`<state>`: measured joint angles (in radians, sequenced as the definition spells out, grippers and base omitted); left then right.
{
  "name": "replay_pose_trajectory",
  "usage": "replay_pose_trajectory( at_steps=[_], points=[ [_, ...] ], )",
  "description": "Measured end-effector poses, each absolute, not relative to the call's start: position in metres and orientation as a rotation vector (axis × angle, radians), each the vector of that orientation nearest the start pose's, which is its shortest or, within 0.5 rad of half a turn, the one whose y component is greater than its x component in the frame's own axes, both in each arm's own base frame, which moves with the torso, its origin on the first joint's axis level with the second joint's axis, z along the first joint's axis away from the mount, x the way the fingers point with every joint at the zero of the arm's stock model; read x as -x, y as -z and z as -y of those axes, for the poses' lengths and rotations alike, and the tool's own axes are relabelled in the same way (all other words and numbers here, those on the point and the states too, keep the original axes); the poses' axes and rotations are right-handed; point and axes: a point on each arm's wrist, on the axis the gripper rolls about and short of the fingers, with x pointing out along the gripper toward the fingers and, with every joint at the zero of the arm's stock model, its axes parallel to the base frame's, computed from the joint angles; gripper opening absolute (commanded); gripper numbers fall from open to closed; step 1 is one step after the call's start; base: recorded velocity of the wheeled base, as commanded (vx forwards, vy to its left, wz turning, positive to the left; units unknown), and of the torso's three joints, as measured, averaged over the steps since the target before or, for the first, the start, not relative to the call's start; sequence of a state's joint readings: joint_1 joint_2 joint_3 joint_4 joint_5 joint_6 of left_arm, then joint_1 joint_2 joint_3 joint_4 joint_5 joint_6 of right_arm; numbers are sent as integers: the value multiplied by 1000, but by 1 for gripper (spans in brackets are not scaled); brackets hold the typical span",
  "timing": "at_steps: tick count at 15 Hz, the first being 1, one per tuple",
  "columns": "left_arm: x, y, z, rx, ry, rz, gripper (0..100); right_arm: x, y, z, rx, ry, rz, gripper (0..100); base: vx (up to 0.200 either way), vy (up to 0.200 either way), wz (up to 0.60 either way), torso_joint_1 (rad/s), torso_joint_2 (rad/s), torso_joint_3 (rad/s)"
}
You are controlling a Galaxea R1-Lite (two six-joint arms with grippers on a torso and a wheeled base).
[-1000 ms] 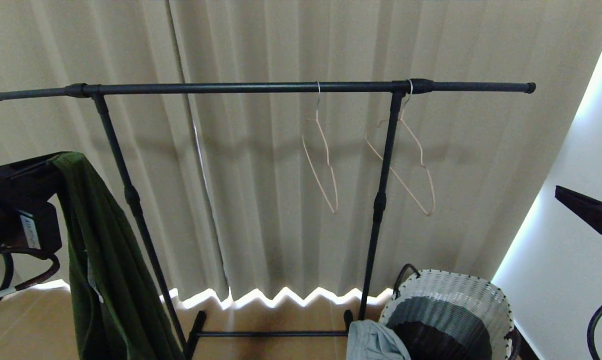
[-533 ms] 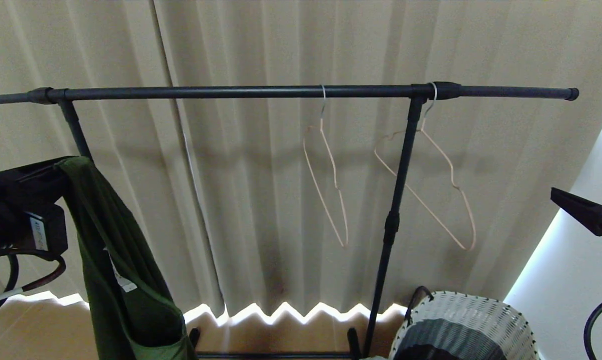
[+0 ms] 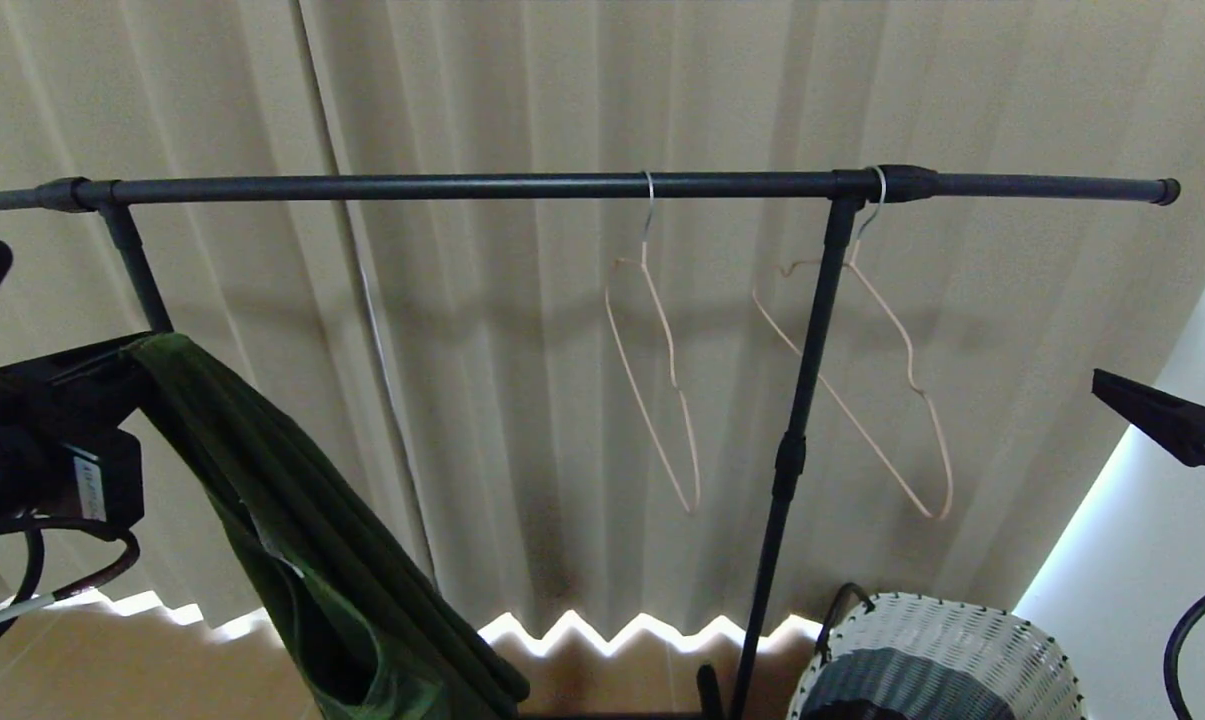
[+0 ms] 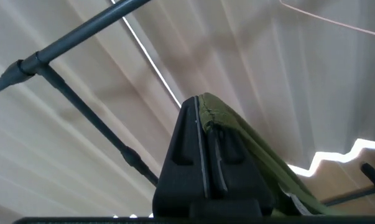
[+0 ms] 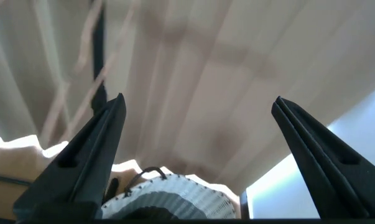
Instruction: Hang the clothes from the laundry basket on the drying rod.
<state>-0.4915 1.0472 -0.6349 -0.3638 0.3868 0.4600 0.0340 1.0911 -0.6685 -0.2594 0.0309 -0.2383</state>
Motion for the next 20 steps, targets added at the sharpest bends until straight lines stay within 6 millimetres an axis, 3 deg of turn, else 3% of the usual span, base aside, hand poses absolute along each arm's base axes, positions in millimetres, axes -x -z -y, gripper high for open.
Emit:
replay_pose_trajectory(
  at_steps=[6,9,12,20],
  points=[
    [-128,-248,61,-482,199,-21,0,-169,-271,-37,135,-251,-291,100,0,0,0,0,0,0],
    [-128,-248,61,-481,200,-20,0,-196,-283,-51,97,-232,-367,100,0,0,0,0,0,0],
    [-127,-247,60,-483,201,-24,0,-225,-278,-65,123,-171,-438,100,0,0,0,0,0,0],
    [-127,-243,60,-488,205,-34,0,-271,-250,-91,85,-81,-577,100,0,0,0,0,0,0]
  ],
)
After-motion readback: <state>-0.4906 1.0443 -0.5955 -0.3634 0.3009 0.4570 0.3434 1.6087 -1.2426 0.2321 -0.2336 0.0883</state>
